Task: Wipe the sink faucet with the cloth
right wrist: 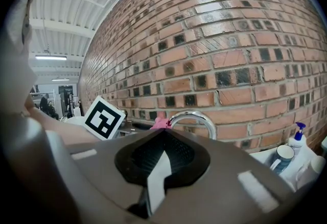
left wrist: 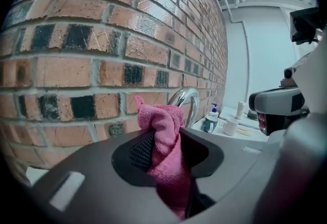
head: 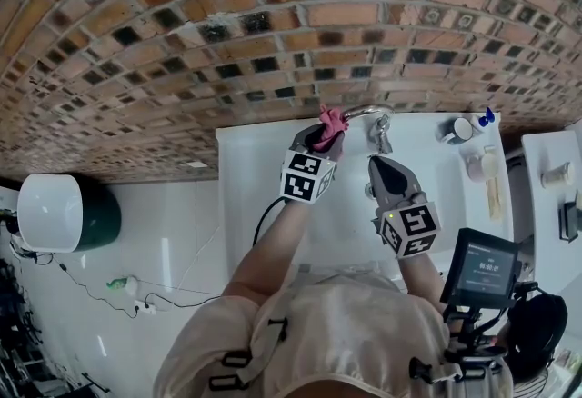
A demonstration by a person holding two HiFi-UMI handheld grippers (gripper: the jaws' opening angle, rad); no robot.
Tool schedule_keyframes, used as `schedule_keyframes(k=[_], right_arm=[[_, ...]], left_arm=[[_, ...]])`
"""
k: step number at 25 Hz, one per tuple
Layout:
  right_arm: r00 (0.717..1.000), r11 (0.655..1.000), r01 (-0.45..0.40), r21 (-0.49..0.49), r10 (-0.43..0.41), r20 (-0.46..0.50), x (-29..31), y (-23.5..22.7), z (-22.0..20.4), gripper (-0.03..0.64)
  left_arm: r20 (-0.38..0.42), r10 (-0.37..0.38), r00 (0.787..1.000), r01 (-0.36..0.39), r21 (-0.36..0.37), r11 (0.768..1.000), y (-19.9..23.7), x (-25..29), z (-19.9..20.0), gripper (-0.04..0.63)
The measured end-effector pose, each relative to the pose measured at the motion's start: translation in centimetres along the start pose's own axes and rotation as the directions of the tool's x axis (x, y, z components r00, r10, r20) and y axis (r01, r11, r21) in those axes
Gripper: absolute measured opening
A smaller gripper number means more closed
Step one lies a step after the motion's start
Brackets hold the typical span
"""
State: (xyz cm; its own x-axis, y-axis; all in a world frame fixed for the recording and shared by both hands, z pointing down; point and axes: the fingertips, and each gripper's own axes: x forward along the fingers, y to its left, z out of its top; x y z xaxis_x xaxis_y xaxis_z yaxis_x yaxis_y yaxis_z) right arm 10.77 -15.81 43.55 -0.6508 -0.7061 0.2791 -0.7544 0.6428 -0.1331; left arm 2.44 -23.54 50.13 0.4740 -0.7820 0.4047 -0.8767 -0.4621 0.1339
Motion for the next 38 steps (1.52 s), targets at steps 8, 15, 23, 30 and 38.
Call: schedule_keyframes(k=[8, 15, 23, 30, 38], right_arm=[[1.0, 1.0, 0.018, 0.008, -0.019, 0.012, -0.7, -0.7, 0.2, -0.009], [0.999, 0.999, 0.039, 0.013, -0.039, 0.032, -2.0, -1.2, 0.5, -0.009], [0.994, 0.994, 0.1, 0.039, -0.101, 0.033, -4.5, -3.7, -0.2, -0.009], [0.986, 0.984, 0.164, 0.07, -0.166, 0.014, -6.0, -7.2, -1.5, -0.01], [0.985, 0.981, 0.172, 0.086, -0.173, -0.003, -5.4, -9.3, -2.6, -0.009]], left_arm=[[-0.016, 0.029, 0.999, -0.03, -0.066, 0.997, 0.4, -0.8, -1.2, 0.121], [0.157, -0.026, 0.987, 0.025, 0.007, 1.0, -3.3, -1.3, 6.7, 0.121], [0.104, -0.155, 0.982, 0.147, 0.074, 0.986, -9.2, 3.1, 8.1, 0.121], [0.009, -0.208, 0.978, 0.207, 0.019, 0.978, -11.3, 7.4, 4.5, 0.121], [-0.136, -0.207, 0.969, 0.201, -0.057, 0.978, -10.6, 11.3, -1.3, 0.12]])
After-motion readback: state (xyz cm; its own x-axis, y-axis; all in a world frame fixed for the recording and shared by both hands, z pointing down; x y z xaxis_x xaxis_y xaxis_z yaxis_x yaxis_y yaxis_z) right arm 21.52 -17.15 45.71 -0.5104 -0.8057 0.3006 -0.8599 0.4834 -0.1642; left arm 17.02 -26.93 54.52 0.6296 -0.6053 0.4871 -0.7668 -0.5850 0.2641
